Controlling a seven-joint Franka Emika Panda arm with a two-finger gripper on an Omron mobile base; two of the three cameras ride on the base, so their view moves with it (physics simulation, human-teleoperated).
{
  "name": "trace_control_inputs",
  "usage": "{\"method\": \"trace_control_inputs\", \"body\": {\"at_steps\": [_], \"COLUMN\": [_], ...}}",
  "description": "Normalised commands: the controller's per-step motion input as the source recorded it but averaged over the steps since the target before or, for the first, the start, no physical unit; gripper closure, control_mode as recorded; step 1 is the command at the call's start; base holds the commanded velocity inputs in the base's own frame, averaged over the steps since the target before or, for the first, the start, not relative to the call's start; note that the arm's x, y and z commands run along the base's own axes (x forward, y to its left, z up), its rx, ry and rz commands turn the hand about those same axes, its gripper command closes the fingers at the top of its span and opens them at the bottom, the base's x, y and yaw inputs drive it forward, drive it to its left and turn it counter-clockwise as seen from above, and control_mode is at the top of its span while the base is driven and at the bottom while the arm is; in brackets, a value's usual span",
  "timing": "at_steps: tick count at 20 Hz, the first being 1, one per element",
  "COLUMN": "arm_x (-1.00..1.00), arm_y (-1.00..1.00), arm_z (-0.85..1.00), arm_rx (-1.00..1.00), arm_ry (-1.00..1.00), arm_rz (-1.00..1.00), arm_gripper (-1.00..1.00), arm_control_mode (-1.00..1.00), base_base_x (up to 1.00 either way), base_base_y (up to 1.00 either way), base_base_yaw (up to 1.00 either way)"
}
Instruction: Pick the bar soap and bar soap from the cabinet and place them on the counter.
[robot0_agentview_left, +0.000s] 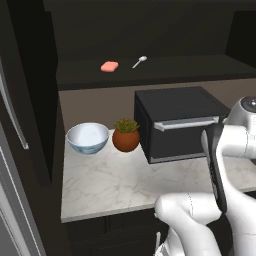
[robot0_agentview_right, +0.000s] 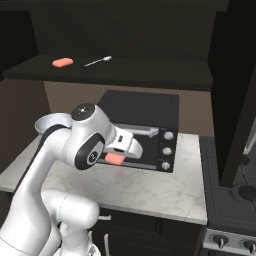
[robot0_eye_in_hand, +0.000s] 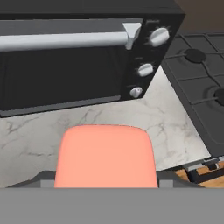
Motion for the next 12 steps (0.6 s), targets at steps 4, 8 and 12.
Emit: {"method": "trace_control_inputs", "body": {"at_steps": [4,8,12], "arm_x": [0.00,0.00,0.00], "arm_y": [-0.05,-0.11,-0.02], "arm_z": [-0.41,-0.47,-0.49], "arm_rx": [0.08,0.11,0.08], "arm_ry": [0.01,0.00,0.00], "arm_rz": [0.00,0.00,0.00], "arm_gripper": [1.00,1.00,1.00], "arm_control_mode": [-1.00,-1.00,-1.00], "base_base_x": [0.00,0.00,0.00], "base_base_y": [0.00,0.00,0.00], "base_base_yaw": [0.00,0.00,0.00]}}
